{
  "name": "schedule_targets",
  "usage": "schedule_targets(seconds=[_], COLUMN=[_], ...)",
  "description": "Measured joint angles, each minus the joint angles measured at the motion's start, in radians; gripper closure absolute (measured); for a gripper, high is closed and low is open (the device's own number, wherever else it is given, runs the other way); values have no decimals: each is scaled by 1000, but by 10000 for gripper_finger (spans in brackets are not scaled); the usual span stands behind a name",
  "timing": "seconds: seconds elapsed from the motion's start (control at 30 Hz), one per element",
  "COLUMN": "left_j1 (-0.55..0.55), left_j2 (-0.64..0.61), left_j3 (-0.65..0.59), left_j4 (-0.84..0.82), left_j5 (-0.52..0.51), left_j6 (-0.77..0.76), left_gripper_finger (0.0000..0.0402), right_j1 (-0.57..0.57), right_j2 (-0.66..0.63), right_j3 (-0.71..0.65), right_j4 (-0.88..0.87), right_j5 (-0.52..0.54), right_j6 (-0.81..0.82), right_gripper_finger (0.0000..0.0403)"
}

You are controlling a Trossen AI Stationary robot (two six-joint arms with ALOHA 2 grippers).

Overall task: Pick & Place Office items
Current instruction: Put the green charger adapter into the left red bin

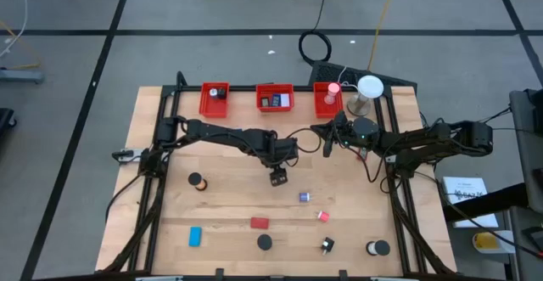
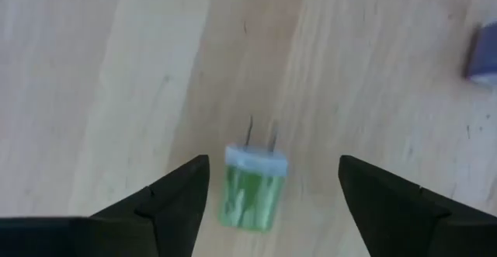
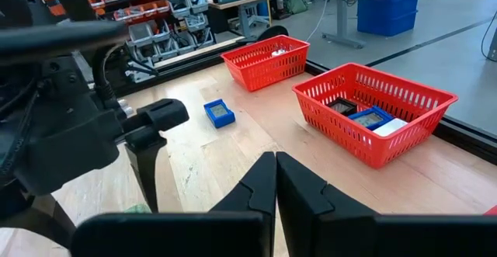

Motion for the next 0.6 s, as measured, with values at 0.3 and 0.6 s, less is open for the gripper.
schedule_targets(seconds=[0.3,0.6], left_j1=[-11,-12], left_j2=[8,10], left_j3=[0,1], left_j4=[21,33], left_j5=[-60,-93], left_j6=[88,139], left_gripper_finger=[110,176], right_j1=[0,0], right_j2=[0,0], right_j3=[0,0], right_j4=[0,0], right_j5=[0,0], right_j6=[0,0], right_gripper_finger=[399,398])
